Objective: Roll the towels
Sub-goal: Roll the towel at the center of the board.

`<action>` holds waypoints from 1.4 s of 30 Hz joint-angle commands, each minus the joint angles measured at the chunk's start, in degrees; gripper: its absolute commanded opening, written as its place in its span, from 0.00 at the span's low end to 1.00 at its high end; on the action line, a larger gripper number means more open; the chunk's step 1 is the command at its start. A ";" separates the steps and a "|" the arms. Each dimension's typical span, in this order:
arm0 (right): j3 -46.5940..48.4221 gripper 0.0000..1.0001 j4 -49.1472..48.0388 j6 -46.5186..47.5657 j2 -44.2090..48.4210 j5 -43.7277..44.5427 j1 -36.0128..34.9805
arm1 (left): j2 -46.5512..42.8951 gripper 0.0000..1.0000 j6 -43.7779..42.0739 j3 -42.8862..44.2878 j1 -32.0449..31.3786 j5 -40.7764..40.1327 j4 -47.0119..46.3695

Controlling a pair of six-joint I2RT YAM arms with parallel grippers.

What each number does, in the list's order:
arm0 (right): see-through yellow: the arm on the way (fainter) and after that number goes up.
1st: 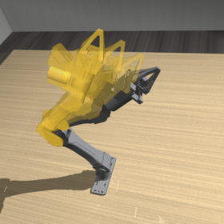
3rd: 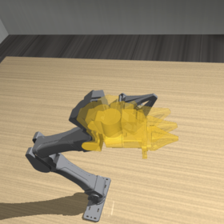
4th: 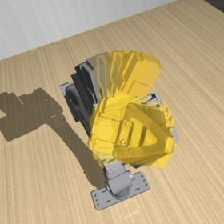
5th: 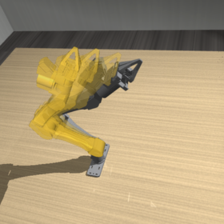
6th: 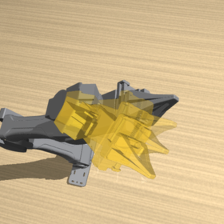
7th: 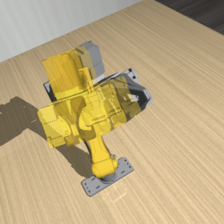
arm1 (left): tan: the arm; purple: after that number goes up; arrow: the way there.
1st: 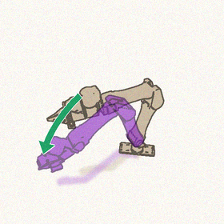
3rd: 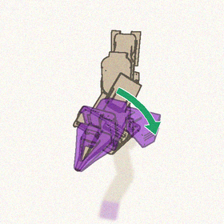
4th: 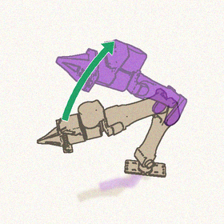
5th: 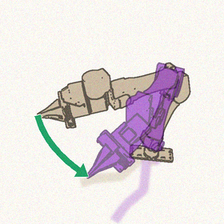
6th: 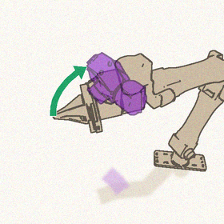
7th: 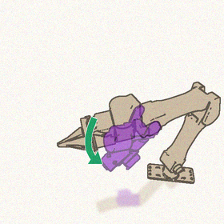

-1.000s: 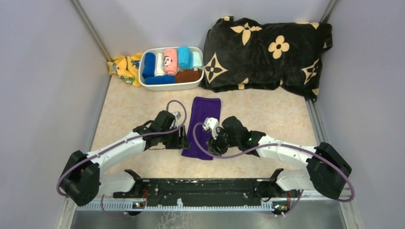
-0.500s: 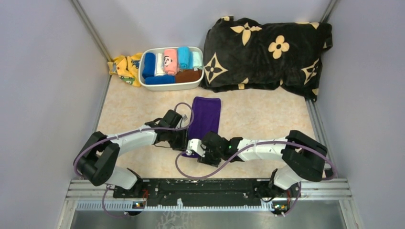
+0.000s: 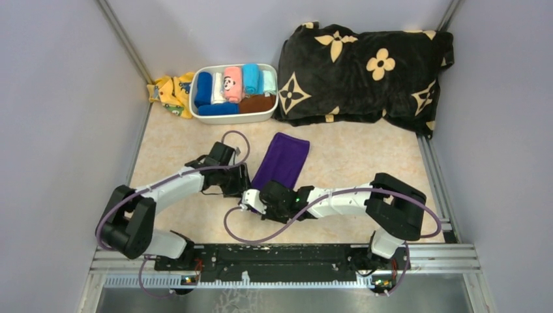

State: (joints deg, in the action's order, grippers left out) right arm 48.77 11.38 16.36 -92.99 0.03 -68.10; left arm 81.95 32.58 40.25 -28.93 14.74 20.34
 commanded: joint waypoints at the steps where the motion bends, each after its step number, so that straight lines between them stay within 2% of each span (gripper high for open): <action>1: 2.47 0.00 -0.56 -7.11 -0.86 -6.15 -0.10 | -7.11 0.63 2.34 -0.53 3.03 -5.28 4.81; 6: 1.30 0.00 -6.31 -17.56 1.07 -13.21 3.14 | -14.94 0.67 9.63 -2.06 4.95 -7.61 10.95; 12: -4.00 0.00 -15.44 -29.90 3.85 -19.21 8.80 | -20.32 0.67 17.49 -6.31 5.13 -3.74 13.26; 18: -9.71 0.00 -24.67 -40.30 4.66 -25.33 13.01 | -21.04 0.66 22.58 -9.04 5.19 -1.88 12.46; 23: -12.79 0.00 -28.65 -46.46 4.16 -28.36 14.65 | -20.81 0.66 27.16 -11.30 5.19 1.14 9.42; 29: -14.81 0.00 -30.49 -51.17 2.26 -29.91 16.36 | -17.93 0.61 29.28 -12.43 5.15 3.03 4.05; 35: -14.69 0.00 -30.47 -51.64 1.24 -31.42 16.72 | -12.59 0.51 27.66 -10.65 5.19 1.10 1.44; 38: -13.68 0.00 -28.08 -50.63 1.00 -32.16 16.77 | -10.46 0.38 25.94 -8.81 5.13 -1.63 1.99; 42: -12.10 0.00 -23.43 -48.91 0.44 -33.32 17.05 | -8.84 0.12 22.33 -5.11 5.46 -6.33 5.57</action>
State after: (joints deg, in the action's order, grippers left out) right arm 34.22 -14.55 -34.02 -91.66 -30.41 -51.55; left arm 72.25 58.65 30.76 -23.97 13.61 24.45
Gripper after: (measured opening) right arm 0.020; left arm 0.200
